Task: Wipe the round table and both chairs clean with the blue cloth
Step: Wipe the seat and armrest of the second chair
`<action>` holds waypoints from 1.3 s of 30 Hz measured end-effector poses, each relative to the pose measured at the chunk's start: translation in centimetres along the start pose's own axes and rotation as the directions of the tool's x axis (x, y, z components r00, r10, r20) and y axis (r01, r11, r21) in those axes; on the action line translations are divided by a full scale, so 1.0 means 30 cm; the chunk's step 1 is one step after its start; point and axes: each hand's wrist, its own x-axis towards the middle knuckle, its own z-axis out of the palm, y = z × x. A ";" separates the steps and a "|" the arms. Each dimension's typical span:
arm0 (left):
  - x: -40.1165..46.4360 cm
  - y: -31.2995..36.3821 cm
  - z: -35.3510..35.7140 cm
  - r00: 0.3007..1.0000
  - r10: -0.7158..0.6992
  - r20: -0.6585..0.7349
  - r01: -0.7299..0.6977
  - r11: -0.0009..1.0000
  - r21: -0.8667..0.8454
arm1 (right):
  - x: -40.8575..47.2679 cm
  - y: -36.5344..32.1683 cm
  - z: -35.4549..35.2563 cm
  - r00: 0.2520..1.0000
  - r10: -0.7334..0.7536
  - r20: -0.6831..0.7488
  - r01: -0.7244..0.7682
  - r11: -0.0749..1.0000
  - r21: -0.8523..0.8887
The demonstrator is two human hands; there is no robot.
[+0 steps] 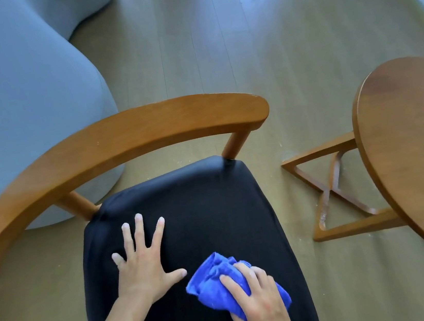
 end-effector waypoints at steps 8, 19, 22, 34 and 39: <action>-0.179 -0.110 0.117 0.989 -0.148 0.021 0.149 0.988 -0.047 | 0.597 -0.069 0.019 0.923 0.366 -0.121 -0.373 0.926 -0.048; -0.163 -0.123 0.106 0.989 -0.110 0.097 0.115 0.992 -0.056 | -0.058 -0.056 0.014 0.944 -0.238 0.230 0.266 0.959 -0.102; -0.159 -0.111 0.106 0.985 -0.129 0.112 0.136 0.989 -0.051 | 0.108 0.027 -0.010 0.854 -0.498 0.154 0.515 0.851 -0.104; -0.164 -0.117 0.101 0.992 -0.113 0.050 0.118 0.986 -0.115 | 0.193 -0.161 0.015 0.985 0.005 0.171 -0.006 1.000 0.009; -0.226 -0.128 0.020 0.990 -0.070 0.122 0.097 0.968 -0.231 | -0.029 -0.248 -0.103 0.909 -0.009 0.416 -0.050 0.990 0.130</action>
